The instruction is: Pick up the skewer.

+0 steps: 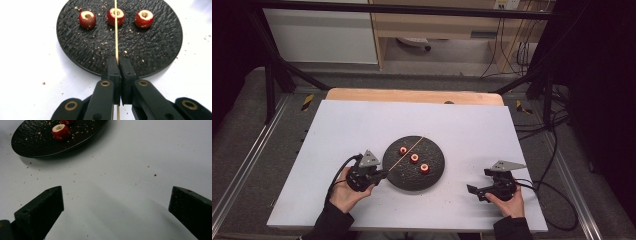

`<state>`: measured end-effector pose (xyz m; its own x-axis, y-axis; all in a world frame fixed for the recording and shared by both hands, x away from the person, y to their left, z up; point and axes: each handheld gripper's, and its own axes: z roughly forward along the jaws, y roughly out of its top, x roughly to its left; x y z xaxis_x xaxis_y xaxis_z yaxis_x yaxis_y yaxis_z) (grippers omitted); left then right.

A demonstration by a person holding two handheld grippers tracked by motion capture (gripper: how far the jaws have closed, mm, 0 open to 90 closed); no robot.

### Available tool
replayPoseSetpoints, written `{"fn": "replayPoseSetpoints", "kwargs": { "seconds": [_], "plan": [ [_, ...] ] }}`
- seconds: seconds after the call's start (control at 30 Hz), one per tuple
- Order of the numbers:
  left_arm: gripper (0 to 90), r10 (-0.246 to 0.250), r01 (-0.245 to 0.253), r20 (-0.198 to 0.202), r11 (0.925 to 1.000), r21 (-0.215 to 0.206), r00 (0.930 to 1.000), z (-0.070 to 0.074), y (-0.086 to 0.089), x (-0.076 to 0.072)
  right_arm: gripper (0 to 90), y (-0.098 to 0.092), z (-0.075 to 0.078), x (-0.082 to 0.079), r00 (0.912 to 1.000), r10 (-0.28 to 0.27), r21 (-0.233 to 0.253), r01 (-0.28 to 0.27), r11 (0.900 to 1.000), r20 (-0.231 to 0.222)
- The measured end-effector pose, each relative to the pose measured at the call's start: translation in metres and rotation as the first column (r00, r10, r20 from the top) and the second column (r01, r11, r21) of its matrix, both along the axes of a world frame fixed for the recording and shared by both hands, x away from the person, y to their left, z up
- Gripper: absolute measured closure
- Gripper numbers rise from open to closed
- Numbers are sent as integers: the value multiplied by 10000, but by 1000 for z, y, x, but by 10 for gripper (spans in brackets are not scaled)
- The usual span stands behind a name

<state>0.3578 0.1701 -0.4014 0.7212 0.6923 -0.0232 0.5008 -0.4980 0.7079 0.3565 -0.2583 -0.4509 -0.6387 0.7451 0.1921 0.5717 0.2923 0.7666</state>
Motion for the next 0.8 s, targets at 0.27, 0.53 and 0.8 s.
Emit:
{"fn": "replayPoseSetpoints", "kwargs": {
  "seconds": [0.27,0.53,0.8],
  "plan": [
    [886,-73,92,358,9985,-533,9993,2,21,-8,6,2,1,1,9999,-38,-43,37,10000,-121],
    [886,-138,180,489,9961,-859,9987,-2,38,-13,5,16,11,3,9999,128,-360,-130,9993,-52],
    [886,-108,160,524,9947,-1013,9986,-9,56,-14,5,36,19,9,9993,352,-631,-356,9974,-78]
  ]
}}
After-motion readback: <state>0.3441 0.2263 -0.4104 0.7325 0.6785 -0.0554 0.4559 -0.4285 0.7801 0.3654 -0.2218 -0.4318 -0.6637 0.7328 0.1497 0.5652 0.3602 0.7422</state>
